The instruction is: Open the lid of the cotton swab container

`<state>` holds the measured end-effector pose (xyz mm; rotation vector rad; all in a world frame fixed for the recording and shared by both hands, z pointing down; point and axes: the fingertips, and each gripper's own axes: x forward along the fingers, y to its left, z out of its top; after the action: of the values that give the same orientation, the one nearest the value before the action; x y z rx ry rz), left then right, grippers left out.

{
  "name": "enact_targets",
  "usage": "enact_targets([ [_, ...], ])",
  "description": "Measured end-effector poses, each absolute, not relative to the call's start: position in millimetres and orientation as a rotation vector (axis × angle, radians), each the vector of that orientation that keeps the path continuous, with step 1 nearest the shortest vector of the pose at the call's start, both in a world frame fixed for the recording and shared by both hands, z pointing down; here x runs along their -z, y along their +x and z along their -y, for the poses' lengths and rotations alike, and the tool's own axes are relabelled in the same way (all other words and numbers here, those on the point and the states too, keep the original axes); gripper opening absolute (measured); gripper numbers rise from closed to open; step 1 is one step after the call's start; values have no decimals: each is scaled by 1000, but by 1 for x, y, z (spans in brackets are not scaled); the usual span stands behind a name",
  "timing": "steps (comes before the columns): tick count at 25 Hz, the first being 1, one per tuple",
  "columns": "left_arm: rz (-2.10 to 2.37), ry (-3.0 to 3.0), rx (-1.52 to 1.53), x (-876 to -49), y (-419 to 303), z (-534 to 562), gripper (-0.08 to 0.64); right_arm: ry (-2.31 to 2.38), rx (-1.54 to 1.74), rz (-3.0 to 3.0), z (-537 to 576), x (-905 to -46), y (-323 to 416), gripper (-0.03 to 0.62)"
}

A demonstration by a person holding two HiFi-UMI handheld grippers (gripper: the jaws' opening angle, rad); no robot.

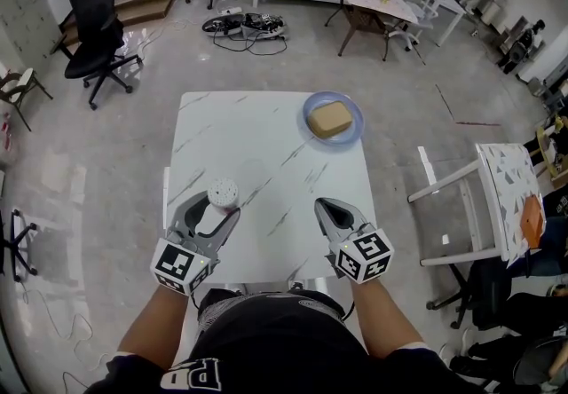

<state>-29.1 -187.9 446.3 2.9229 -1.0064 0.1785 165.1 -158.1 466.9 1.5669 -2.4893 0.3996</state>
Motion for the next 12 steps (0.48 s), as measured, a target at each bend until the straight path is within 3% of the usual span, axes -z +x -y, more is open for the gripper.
enact_targets([
  [12,1018,2920,-183,-443,-29,185,284,1565,-425,2509,152,-466,163,0],
])
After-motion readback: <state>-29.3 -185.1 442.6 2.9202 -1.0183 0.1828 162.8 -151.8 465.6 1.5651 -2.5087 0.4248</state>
